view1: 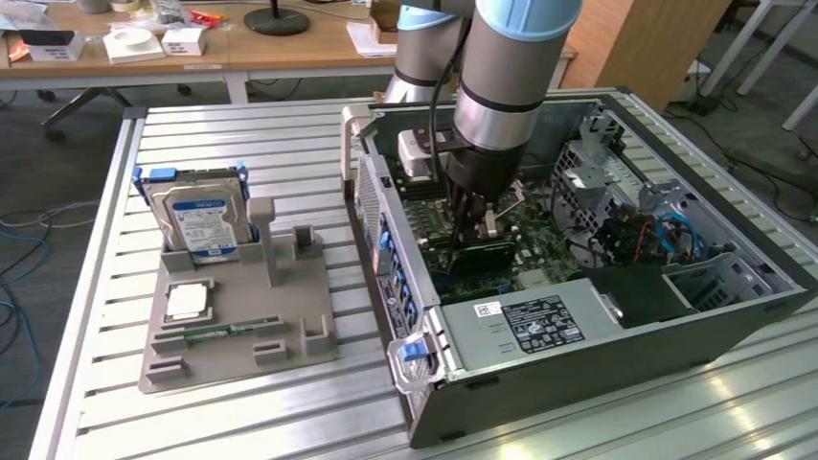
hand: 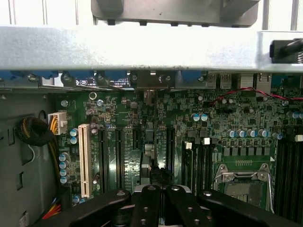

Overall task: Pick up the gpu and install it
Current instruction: 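Press down on the gpu until it lock into place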

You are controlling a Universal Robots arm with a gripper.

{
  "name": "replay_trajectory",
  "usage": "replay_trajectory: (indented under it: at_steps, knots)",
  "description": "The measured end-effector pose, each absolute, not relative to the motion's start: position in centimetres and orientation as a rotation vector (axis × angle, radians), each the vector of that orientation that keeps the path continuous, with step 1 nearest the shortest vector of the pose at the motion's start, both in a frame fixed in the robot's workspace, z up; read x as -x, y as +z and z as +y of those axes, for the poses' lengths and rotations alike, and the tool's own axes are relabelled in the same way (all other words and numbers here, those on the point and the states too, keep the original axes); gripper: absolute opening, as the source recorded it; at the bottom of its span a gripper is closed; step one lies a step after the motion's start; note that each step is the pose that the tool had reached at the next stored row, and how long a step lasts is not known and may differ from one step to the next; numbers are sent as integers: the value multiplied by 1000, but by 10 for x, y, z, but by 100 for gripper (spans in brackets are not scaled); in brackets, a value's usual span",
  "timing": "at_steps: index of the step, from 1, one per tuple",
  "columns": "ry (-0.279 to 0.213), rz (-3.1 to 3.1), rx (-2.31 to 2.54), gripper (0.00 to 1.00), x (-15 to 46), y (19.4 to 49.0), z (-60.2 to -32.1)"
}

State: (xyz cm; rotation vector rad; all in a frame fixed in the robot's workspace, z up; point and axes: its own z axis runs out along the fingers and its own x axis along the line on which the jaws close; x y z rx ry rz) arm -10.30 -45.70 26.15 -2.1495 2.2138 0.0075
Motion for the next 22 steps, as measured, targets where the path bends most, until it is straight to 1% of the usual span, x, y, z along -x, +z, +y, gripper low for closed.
replay_trajectory:
  at_steps: [5, 17, 22]
  knots:
    - [8, 2213, 2148, 10, 103, 264, -457]
    - [8, 2214, 2149, 10, 103, 288, -457]
    - [8, 2214, 2150, 10, 102, 288, -457]
